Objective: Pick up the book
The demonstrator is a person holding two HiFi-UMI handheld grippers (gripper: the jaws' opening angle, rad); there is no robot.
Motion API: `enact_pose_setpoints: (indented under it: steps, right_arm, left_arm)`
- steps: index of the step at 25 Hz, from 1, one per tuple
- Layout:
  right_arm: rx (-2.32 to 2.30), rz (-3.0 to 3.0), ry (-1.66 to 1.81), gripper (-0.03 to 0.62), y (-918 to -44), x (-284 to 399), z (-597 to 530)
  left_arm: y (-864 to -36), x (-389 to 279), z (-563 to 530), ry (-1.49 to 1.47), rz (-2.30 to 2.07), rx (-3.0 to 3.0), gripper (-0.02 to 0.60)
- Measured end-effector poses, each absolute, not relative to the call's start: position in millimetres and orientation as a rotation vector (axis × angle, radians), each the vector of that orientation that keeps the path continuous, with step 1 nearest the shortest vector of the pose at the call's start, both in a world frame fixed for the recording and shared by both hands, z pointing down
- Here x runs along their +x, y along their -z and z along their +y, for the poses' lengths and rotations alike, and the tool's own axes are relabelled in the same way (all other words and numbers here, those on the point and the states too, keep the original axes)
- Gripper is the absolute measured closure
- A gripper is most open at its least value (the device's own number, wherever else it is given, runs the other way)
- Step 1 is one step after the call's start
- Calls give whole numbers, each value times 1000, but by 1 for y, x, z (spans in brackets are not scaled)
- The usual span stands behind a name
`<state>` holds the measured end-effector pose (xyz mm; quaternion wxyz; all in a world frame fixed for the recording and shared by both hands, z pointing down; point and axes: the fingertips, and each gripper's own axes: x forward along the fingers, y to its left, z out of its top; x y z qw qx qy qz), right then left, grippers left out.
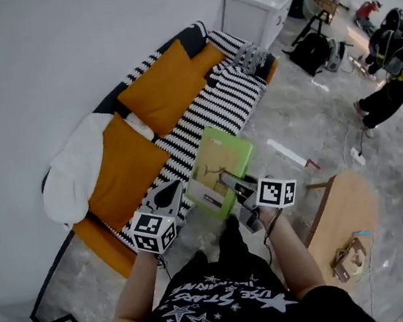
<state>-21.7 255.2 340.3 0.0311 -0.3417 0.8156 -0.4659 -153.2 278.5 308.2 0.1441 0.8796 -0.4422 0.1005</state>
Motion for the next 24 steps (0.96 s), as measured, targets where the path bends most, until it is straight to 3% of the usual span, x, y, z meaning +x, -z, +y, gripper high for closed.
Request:
enact_pose_setpoints:
  steps: [24]
  right_arm:
    - [-1110, 2556, 1389, 445, -333, 0, 361]
  left_arm:
    - [-309, -134, 351, -249, -1234, 2553, 574]
